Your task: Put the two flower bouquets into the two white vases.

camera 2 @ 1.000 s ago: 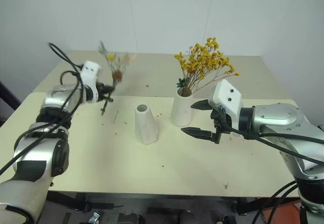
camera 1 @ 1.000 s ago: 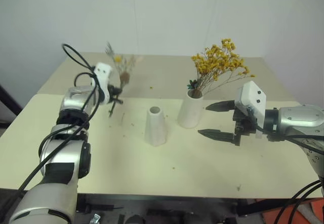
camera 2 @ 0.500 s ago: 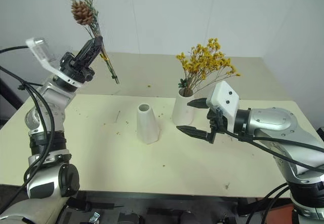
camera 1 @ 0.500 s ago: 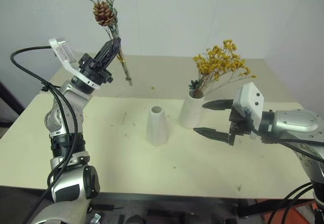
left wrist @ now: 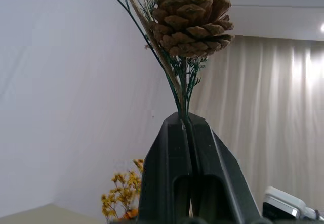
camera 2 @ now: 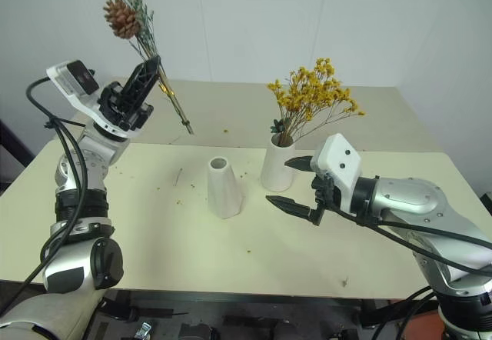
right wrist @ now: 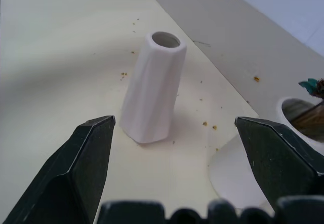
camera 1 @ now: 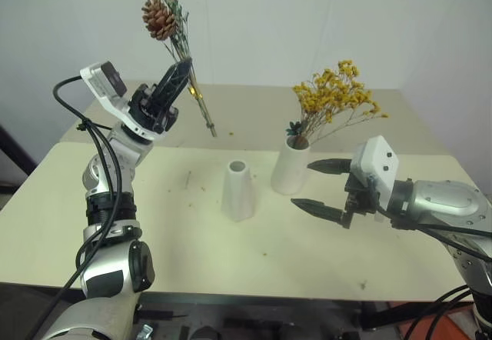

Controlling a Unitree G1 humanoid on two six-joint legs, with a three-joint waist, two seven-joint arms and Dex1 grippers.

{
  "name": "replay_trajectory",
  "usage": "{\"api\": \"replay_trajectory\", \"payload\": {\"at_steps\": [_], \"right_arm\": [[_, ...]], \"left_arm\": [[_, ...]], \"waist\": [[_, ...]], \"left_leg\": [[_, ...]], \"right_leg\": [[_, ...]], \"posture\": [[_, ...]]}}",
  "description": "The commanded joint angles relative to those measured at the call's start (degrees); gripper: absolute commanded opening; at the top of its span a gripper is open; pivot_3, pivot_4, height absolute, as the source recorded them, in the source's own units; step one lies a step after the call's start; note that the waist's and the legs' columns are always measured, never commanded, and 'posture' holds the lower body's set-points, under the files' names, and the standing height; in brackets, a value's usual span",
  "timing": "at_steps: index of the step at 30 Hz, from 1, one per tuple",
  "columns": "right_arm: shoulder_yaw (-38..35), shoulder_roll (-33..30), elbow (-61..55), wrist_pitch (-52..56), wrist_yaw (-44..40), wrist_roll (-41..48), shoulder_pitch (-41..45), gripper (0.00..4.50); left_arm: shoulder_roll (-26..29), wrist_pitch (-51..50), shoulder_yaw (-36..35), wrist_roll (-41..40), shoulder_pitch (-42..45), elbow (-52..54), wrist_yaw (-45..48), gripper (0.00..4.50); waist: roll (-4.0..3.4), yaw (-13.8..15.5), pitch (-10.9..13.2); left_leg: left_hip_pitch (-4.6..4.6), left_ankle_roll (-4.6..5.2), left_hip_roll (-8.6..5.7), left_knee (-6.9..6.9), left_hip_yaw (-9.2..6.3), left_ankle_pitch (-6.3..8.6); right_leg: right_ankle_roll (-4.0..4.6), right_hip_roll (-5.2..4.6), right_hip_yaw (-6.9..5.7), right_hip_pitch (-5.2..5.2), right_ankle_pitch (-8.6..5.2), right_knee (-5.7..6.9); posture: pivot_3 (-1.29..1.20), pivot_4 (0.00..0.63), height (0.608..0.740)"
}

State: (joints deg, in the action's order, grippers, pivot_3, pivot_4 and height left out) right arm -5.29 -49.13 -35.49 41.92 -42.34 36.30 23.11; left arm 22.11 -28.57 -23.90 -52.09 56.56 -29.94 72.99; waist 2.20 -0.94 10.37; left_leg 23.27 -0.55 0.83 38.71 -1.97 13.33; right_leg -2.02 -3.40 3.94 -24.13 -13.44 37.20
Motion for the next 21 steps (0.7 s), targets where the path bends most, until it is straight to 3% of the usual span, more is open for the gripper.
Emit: {"api": "replay_trajectory", "payload": {"at_steps": [1, 9, 21], "right_arm": [[-2.9, -0.2, -3.1, 0.6, 1.5, 1.0, -0.7, 4.50], [-3.1, -0.4, -5.0, 1.5, 3.5, 1.7, -2.1, 4.50], [-4.1, -0.5, -5.9, 2.7, 4.4, 2.2, -3.1, 4.50]], "left_arm": [[-0.8, 1.9, -0.1, -0.5, 1.1, -1.7, 5.2, 0.01], [-1.9, 6.7, 3.3, 4.4, 2.6, -8.1, 12.3, 0.01], [-4.2, 11.9, 2.9, 8.3, 7.6, -18.8, 16.1, 0.01]], "waist": [[0.00, -0.1, 0.0], [0.00, 0.0, 0.0], [0.00, -0.1, 0.0]], "left_leg": [[-0.01, 0.00, 0.00, 0.01, 0.00, 0.00], [0.00, 0.00, 0.00, 0.02, 0.00, 0.00], [0.02, 0.02, 0.00, 0.02, -0.01, 0.01]], "right_leg": [[0.00, 0.00, 0.00, 0.00, 0.00, 0.01], [0.00, 0.01, 0.00, 0.02, 0.00, 0.00], [-0.01, 0.01, 0.00, 0.02, 0.00, -0.02]], "posture": [[0.00, 0.150, 0.740], [0.00, 0.150, 0.740], [0.00, 0.150, 0.740]]}}
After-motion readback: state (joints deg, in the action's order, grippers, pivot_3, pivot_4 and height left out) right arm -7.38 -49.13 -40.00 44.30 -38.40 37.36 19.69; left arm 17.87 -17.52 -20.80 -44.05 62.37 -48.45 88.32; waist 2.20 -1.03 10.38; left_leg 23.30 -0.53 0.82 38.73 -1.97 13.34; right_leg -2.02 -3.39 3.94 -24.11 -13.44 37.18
